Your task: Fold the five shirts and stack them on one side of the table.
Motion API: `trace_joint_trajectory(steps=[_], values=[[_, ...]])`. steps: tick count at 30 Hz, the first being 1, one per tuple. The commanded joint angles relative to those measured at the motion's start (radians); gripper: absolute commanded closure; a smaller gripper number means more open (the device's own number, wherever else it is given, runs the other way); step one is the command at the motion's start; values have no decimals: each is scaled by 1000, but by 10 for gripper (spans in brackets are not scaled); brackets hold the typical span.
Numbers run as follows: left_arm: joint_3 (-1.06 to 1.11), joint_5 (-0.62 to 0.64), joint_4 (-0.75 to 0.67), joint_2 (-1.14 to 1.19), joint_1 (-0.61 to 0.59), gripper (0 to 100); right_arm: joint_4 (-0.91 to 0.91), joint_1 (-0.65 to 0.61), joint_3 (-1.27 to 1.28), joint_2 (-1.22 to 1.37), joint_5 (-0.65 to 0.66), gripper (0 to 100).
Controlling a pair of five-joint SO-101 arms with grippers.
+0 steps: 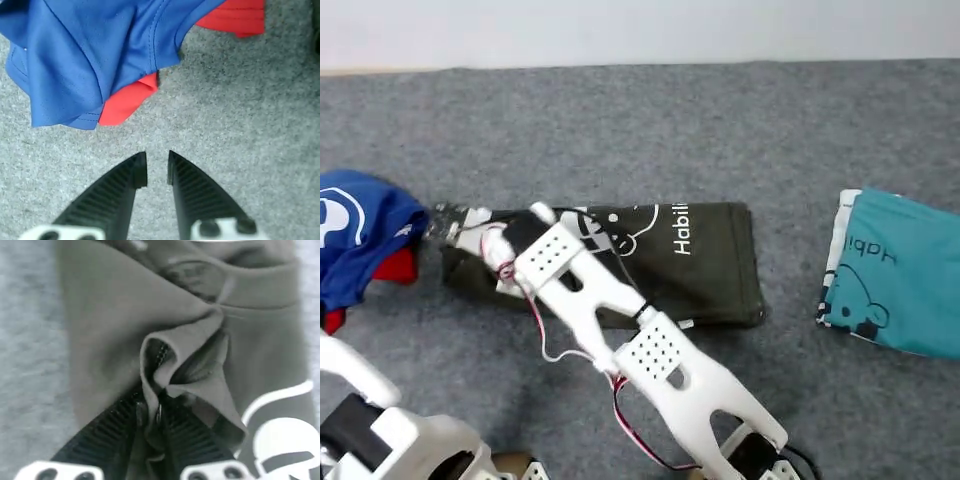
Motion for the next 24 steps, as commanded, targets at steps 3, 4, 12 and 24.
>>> trace_joint_trajectory(steps=[3, 4, 12, 24], values=[[-4, 2, -15, -6, 6, 920, 45, -45, -14, -27, -5, 988], [-4, 0, -15, -6, 6, 920, 41, -33, -15, -31, -3, 987], [-4, -3, -18, -5, 8, 920, 18, 58, -69, -41, -9, 902], [-4, -3, -37, -5, 23, 920, 5, 133, -153, -31, -51, 829]])
